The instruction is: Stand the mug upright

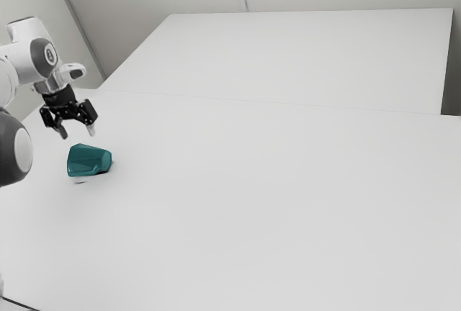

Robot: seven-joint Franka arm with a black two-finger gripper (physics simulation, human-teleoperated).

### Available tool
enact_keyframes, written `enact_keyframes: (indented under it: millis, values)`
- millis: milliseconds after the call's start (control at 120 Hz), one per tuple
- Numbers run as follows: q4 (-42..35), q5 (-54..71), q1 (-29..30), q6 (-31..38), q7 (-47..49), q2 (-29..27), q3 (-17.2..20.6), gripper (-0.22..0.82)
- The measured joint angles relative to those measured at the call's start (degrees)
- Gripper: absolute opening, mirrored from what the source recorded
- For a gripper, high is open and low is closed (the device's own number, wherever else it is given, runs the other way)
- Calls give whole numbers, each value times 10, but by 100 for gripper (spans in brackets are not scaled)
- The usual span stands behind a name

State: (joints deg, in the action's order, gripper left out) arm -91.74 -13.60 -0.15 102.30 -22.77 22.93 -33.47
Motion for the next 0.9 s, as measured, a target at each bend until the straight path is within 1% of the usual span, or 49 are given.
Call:
enact_keyframes:
  millis: [100, 175, 275, 333, 483, 900]
  values:
    - [28, -37, 37, 13, -51, 34, 3, 60]
    - [44, -60, 58, 15, -87, 46, 7, 60]
    - [89, -79, 81, 5, -129, 77, 9, 60]
    - [101, -90, 93, -2, -152, 85, 10, 60]
    - [111, -105, 113, -14, -203, 100, 22, 60]
    - [115, -178, 153, -41, -314, 141, 21, 60]
